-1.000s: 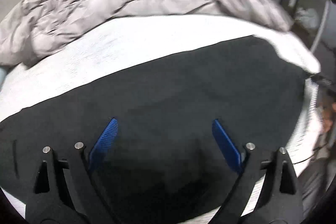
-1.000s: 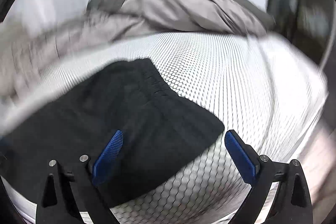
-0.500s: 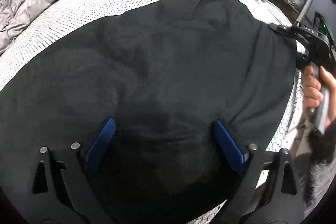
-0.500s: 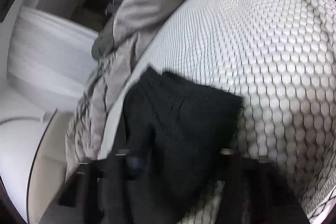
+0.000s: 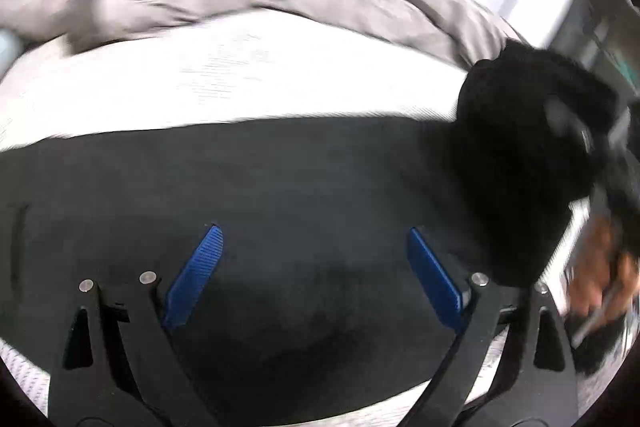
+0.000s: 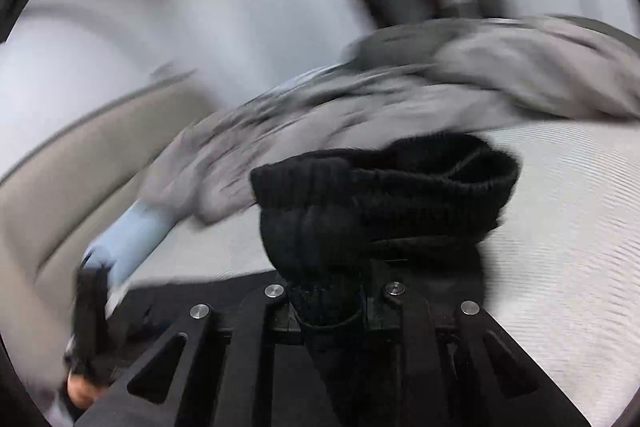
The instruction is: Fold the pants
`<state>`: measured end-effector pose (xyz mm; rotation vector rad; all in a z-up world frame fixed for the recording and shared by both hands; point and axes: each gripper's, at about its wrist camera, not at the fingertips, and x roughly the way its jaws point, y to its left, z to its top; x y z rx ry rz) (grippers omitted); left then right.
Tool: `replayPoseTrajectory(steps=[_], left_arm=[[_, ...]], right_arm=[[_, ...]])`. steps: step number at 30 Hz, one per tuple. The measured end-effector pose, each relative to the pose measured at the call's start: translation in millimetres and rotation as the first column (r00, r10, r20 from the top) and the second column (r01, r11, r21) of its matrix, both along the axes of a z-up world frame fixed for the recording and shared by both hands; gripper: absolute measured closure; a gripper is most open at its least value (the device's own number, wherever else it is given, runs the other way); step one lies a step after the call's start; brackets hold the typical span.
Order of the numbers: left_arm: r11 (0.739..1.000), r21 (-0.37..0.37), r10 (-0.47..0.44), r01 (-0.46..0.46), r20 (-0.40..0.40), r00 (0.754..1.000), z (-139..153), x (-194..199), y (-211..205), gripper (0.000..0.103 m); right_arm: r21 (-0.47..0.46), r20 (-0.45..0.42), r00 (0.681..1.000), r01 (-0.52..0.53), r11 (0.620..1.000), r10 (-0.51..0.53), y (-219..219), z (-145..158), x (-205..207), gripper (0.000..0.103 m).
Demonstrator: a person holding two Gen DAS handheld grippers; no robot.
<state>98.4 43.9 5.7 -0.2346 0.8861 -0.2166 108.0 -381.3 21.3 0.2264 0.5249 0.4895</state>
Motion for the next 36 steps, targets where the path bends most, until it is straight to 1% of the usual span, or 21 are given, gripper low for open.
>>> replayPoseTrajectory(steps=[2,4,5,6,7,9,10,12,14,16,18,20,22,24,25,27,30,33,34,35,36], left_arm=[[0.999,-0.016,0.049,-0.049,0.004,0.999,0.5,-4.4,29.4,0.011],[0.994,-0.038,0.097,-0.098,-0.01,0.995,-2.1,-10.2,57.5,0.011],[0.992,-0.046,0.116,-0.117,-0.014,0.993,-4.1,-11.5,65.9,0.011],[0.99,-0.05,0.13,-0.131,-0.021,0.991,-5.6,-14.5,74.0,0.012],[0.989,-0.057,0.132,-0.133,-0.023,0.991,-8.1,-17.7,82.2,0.012],[0.989,-0.082,0.121,-0.123,-0.03,0.992,-9.4,-18.0,86.3,0.013],[0.99,-0.093,0.104,-0.107,-0.032,0.994,-8.9,-16.9,83.3,0.014],[0.993,-0.104,0.056,-0.058,-0.023,0.998,-7.1,-15.1,71.1,0.014],[0.997,-0.082,-0.014,0.012,-0.021,1.0,-5.6,-18.0,47.1,0.014],[0.994,-0.004,-0.106,0.105,-0.05,0.993,-10.3,-18.3,18.3,0.014],[0.977,0.096,-0.182,0.19,-0.087,0.979,-22.3,-23.0,-6.4,0.016],[0.97,0.121,-0.204,0.213,-0.085,0.975,-23.0,-26.7,-16.4,0.016],[0.974,0.027,-0.222,0.225,-0.069,0.973,-18.7,-25.2,-10.9,0.02],[0.972,-0.138,-0.197,0.189,-0.049,0.979,-17.5,-16.7,1.3,0.021],[0.96,-0.216,-0.193,0.176,-0.06,0.979,-21.3,-9.1,4.9,0.021],[0.939,-0.309,-0.196,0.154,-0.11,0.974,-31.8,9.3,3.2,0.031],[0.915,-0.356,-0.261,0.188,-0.169,0.95,-48.7,34.0,-4.5,0.035],[0.906,-0.373,-0.29,0.202,-0.198,0.936,-55.8,51.7,-12.7,0.035],[0.895,-0.401,-0.294,0.196,-0.199,0.935,-56.5,55.8,-14.0,0.039],[0.891,-0.415,-0.288,0.185,-0.2,0.937,-58.5,58.6,-14.1,0.054],[0.897,-0.413,-0.26,0.157,-0.204,0.944,-60.4,61.6,-14.4,0.062]], right_arm=[[-0.065,-0.028,0.986,-0.166,0.984,0.165,45.2,-4.0,-5.4,0.074],[-0.148,-0.121,0.934,-0.351,0.925,0.335,91.5,-19.6,-11.7,0.059],[-0.226,-0.178,0.891,-0.45,0.864,0.418,116.8,-33.2,-22.9,0.058],[-0.226,-0.178,0.891,-0.45,0.864,0.418,116.8,-33.2,-22.9,0.058],[-0.259,-0.161,0.879,-0.476,0.84,0.449,117.2,-32.8,-35.0,0.058],[-0.258,-0.147,0.884,-0.467,0.846,0.443,110.7,-29.1,-37.4,0.058],[-0.255,-0.133,0.899,-0.438,0.862,0.418,98.9,-24.4,-40.2,0.057],[-0.259,-0.108,0.94,-0.34,0.904,0.323,67.1,-22.0,-43.3,0.054],[-0.308,-0.117,0.975,-0.216,0.927,0.188,38.3,-30.8,-49.7,0.054],[-0.422,-0.191,0.978,-0.156,0.893,0.081,22.4,-54.6,-40.1,0.054],[-0.521,-0.265,0.964,-0.174,0.835,0.036,15.5,-85.5,-39.2,0.054],[-0.527,-0.272,0.961,-0.187,0.829,0.044,4.8,-93.7,-40.6,0.053],[-0.491,-0.254,0.966,-0.17,0.855,0.046,-8.7,-82.6,-46.1,0.031],[-0.427,-0.244,0.969,-0.146,0.893,0.042,-17.4,-75.1,-42.4,0.026],[-0.383,-0.238,0.97,-0.139,0.913,0.048,-21.3,-71.0,-41.9,0.026],[-0.302,-0.248,0.967,-0.143,0.942,0.067,-24.7,-67.0,-41.8,0.026],[-0.254,-0.266,0.958,-0.176,0.951,0.107,-19.3,-69.9,-39.6,0.026],[-0.255,-0.293,0.95,-0.188,0.949,0.11,-11.1,-75.2,-32.7,0.026],[-0.252,-0.301,0.947,-0.192,0.949,0.112,-9.8,-77.3,-30.8,0.026],[-0.252,-0.309,0.945,-0.193,0.948,0.11,-8.0,-79.1,-28.9,0.026],[-0.253,-0.314,0.943,-0.191,0.948,0.106,-6.5,-81.5,-25.5,0.026]])
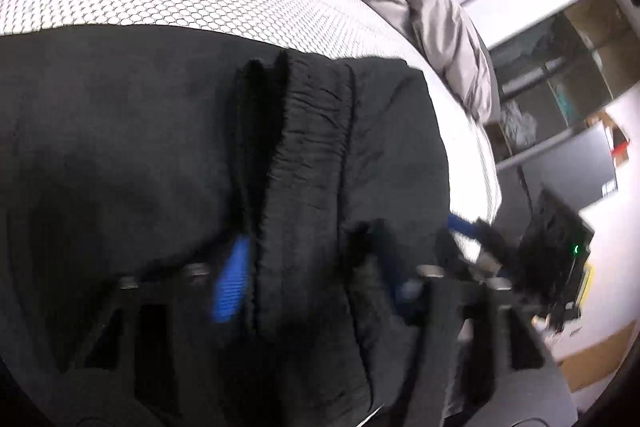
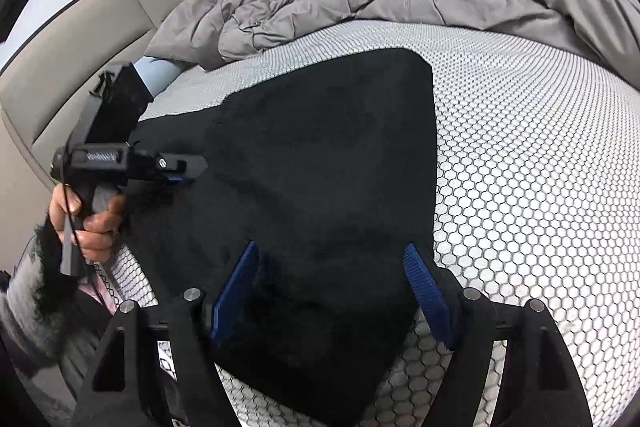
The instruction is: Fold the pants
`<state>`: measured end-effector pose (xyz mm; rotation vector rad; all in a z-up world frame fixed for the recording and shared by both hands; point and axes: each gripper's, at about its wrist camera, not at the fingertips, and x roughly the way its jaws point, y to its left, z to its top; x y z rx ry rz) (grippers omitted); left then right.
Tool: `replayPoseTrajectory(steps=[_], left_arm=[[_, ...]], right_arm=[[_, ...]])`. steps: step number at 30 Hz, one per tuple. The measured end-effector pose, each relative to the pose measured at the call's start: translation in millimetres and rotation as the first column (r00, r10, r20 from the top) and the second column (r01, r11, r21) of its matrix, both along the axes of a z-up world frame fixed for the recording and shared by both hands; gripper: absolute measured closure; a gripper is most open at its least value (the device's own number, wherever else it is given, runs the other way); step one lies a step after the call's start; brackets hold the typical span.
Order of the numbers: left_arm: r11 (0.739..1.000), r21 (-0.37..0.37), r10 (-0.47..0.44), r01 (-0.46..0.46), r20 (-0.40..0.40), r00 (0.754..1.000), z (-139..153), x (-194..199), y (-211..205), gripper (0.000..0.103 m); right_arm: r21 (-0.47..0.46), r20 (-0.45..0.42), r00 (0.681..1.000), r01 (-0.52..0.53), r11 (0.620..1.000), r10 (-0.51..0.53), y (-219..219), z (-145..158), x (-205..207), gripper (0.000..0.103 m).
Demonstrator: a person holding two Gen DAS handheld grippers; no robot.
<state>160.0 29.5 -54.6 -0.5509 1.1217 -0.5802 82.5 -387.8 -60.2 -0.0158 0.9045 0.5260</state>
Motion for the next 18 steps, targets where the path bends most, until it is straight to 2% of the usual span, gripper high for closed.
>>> replayPoseTrajectory(steps=[3,5,9,12,14,15,16,17,18], left_arm=[[0.999,0.017,0.048,-0.049,0.051,0.998,4.0,-0.1,-2.0,0.081],[0.998,0.033,0.056,-0.06,0.098,0.994,17.3,-7.2,-2.8,0.087],[0.989,0.035,0.131,-0.141,0.201,0.971,58.1,-24.8,21.4,0.096],[0.978,0.03,0.192,-0.206,0.261,0.946,82.5,-36.9,55.6,0.096],[0.967,0.061,0.22,-0.246,0.281,0.934,87.2,-39.9,73.5,0.098],[0.954,0.084,0.255,-0.288,0.276,0.927,84.8,-41.8,87.0,0.101],[0.932,0.142,0.285,-0.335,0.286,0.915,81.9,-45.6,100.0,0.101],[0.918,0.195,0.286,-0.347,0.283,0.916,76.2,-45.9,105.8,0.101],[0.914,0.222,0.281,-0.34,0.257,0.925,68.4,-44.4,109.6,0.101]], right_arm=[[0.005,-0.004,1.0,0.006,1.0,-0.006,4.5,-1.4,6.9,0.026],[0.004,-0.006,1.0,0.013,1.0,-0.013,5.8,-0.8,7.5,0.026],[0.011,-0.011,0.999,0.041,0.999,-0.041,15.3,1.3,14.4,0.026],[0.012,-0.008,0.999,0.042,0.999,-0.042,33.3,5.6,24.4,0.026],[0.009,-0.021,0.999,0.025,1.0,-0.025,49.4,3.6,31.9,0.025],[0.0,-0.033,0.999,0.018,1.0,-0.018,55.5,0.7,34.7,0.025],[-0.009,-0.045,0.999,0.011,1.0,-0.012,61.4,-2.7,37.0,0.025],[-0.021,-0.053,0.998,0.013,1.0,-0.014,66.2,-6.0,38.6,0.025],[-0.041,-0.054,0.998,0.018,0.999,-0.021,69.2,-8.4,38.9,0.025]])
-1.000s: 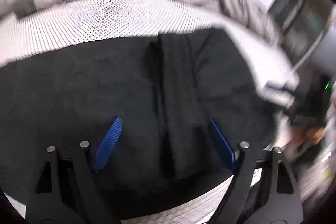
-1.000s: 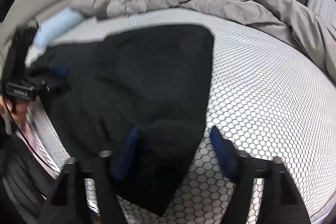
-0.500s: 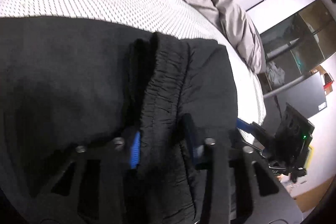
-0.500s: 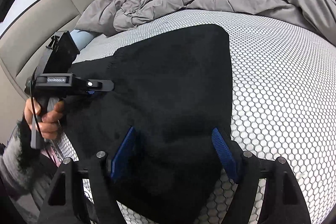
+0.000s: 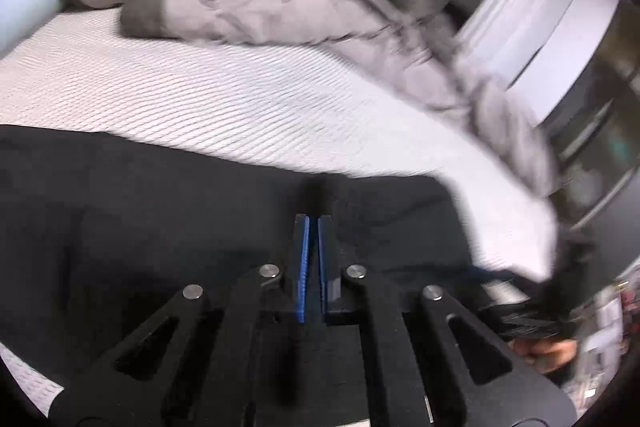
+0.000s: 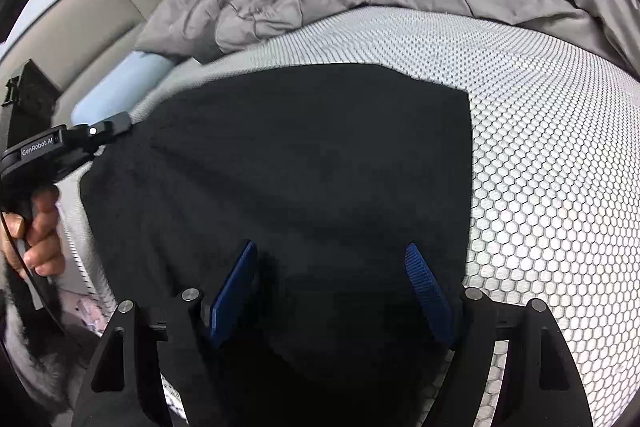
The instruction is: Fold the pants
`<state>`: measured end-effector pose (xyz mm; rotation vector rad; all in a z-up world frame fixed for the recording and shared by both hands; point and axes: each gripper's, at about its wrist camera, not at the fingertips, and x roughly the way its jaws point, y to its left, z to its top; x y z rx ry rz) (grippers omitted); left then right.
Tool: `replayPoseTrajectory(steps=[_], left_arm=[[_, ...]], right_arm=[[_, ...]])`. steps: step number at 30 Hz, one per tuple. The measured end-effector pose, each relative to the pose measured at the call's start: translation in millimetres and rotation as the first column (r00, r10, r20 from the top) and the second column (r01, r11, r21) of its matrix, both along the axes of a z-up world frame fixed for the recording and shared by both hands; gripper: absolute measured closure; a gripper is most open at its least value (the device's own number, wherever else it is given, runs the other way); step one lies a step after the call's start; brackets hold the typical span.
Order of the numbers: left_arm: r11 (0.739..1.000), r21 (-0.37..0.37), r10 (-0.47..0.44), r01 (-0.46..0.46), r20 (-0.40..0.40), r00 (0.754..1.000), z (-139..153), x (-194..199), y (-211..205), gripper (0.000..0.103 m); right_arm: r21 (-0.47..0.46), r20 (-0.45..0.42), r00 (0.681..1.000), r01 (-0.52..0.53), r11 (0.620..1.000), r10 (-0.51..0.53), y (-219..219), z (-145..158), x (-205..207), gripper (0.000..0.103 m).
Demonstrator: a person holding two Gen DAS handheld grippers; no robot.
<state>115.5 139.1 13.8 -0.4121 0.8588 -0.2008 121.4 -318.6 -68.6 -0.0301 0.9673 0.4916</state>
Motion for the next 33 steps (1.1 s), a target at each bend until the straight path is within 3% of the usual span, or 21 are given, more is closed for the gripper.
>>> replayPoseTrajectory(steps=[1,3,7,8,9,11,12,16,20,22,23,24,27,30,33], left_arm=[[1.0,-0.003,-0.01,0.01,-0.059,0.998,-12.4,3.0,3.7,0.101],[0.999,-0.04,-0.007,0.002,-0.103,0.995,-26.1,3.1,9.7,0.101],[0.992,-0.119,-0.059,0.051,-0.067,0.996,-23.6,-2.5,18.1,0.097],[0.989,-0.138,-0.063,0.057,-0.041,0.997,-20.1,-3.1,18.4,0.085],[0.984,-0.164,-0.069,0.067,-0.01,0.998,-15.1,-2.1,16.4,0.066],[0.974,-0.205,-0.092,0.092,0.006,0.996,-13.9,5.2,10.2,0.045],[0.967,-0.228,-0.118,0.114,-0.005,0.993,-18.9,13.9,4.5,0.04],[0.964,-0.229,-0.172,0.135,-0.146,0.974,-47.7,32.8,-8.5,0.04],[0.933,-0.256,-0.298,0.255,-0.147,0.943,-68.0,47.2,-26.4,0.041],[0.926,-0.277,-0.308,0.256,-0.164,0.937,-67.9,49.6,-28.9,0.059],[0.926,-0.286,-0.303,0.248,-0.171,0.937,-67.1,47.3,-27.1,0.075],[0.931,-0.286,-0.281,0.228,-0.16,0.946,-63.6,44.5,-24.1,0.083],[0.959,-0.197,-0.225,0.203,-0.094,0.97,-44.5,32.8,-28.6,0.088],[0.967,-0.16,-0.205,0.197,-0.037,0.978,-22.5,23.1,-26.4,0.089],[0.978,-0.098,-0.188,0.182,-0.057,0.98,-17.8,20.5,-15.8,0.087]], right_arm=[[-0.023,0.003,1.0,0.0,1.0,0.0,2.9,-1.4,-0.4,0.025],[-0.04,0.012,1.0,-0.007,0.999,0.008,3.9,-0.6,-2.4,0.025],[-0.019,0.009,1.0,0.004,1.0,-0.003,-8.0,3.9,-7.7,0.025],[-0.016,0.014,1.0,0.011,1.0,-0.011,-13.2,5.7,-10.1,0.025],[-0.014,0.015,1.0,0.018,1.0,-0.018,-16.6,6.5,-11.3,0.024],[-0.004,0.018,0.999,0.031,1.0,-0.031,-24.5,9.4,-14.4,0.024],[0.0,0.02,0.999,0.038,0.999,-0.038,-27.7,10.6,-15.5,0.024],[0.016,0.023,0.999,0.049,0.999,-0.05,-36.8,13.9,-16.8,0.024],[0.014,-0.003,0.998,0.062,0.998,-0.062,-39.3,8.2,-12.4,0.024],[0.003,-0.007,0.998,0.063,0.998,-0.063,-37.1,5.5,-10.1,0.024],[-0.006,-0.008,0.998,0.064,0.998,-0.064,-35.3,4.5,-9.3,0.024],[-0.015,-0.008,0.998,0.064,0.998,-0.064,-33.6,4.2,-9.1,0.023],[-0.013,0.003,0.999,0.052,0.999,-0.052,-30.0,4.6,-9.3,0.022],[-0.016,0.003,0.997,0.071,0.997,-0.071,-27.5,3.3,-6.0,0.022],[-0.002,0.004,0.997,0.074,0.997,-0.074,-19.1,3.6,0.0,0.022]])
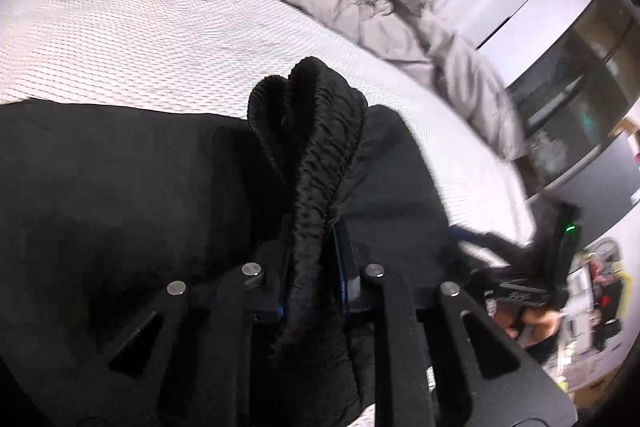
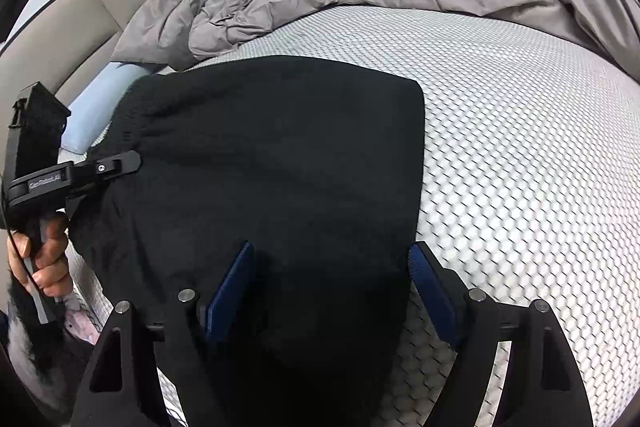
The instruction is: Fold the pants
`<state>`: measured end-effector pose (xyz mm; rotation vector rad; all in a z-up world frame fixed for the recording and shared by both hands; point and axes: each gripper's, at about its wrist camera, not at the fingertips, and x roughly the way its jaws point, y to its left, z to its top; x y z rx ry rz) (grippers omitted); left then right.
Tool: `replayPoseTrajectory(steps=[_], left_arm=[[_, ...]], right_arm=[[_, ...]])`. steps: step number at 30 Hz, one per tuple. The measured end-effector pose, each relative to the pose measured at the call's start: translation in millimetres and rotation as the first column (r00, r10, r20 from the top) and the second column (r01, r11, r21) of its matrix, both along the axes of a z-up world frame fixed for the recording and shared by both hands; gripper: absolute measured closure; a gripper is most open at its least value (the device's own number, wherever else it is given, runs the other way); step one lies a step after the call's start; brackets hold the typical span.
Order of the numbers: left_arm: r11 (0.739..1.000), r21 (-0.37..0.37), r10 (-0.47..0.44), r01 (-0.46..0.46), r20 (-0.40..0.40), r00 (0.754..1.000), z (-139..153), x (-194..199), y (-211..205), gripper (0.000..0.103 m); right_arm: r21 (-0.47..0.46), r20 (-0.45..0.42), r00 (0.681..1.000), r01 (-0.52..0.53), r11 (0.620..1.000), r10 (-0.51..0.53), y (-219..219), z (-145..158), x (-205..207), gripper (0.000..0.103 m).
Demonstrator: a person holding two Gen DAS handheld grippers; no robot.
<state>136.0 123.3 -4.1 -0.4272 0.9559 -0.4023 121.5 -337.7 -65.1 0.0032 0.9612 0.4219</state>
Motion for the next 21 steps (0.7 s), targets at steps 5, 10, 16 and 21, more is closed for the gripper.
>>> replayPoseTrajectory(steps=[5,10,16,21], left_arm=[[0.997,0.065,0.056,-0.05,-0.083,0.995,-27.6,4.9,11.5,0.075],[0.988,0.142,0.063,-0.064,0.007,0.998,12.0,-23.3,14.9,0.068],[0.989,0.144,0.005,-0.022,0.123,0.992,50.2,-39.8,-21.2,0.037],[0.991,0.13,-0.039,0.033,0.049,0.998,37.4,-22.0,-67.6,0.037]], right_arm=[[-0.03,0.008,0.999,-0.05,0.998,0.05,-0.7,2.9,-7.9,0.022],[0.033,-0.058,0.996,-0.064,0.997,0.066,-42.2,-5.7,-36.3,0.022],[0.281,-0.158,0.979,-0.082,0.956,0.13,-53.3,-16.8,-41.6,0.068],[0.258,-0.112,0.981,-0.124,0.958,0.157,-51.6,-6.8,-52.7,0.083]])
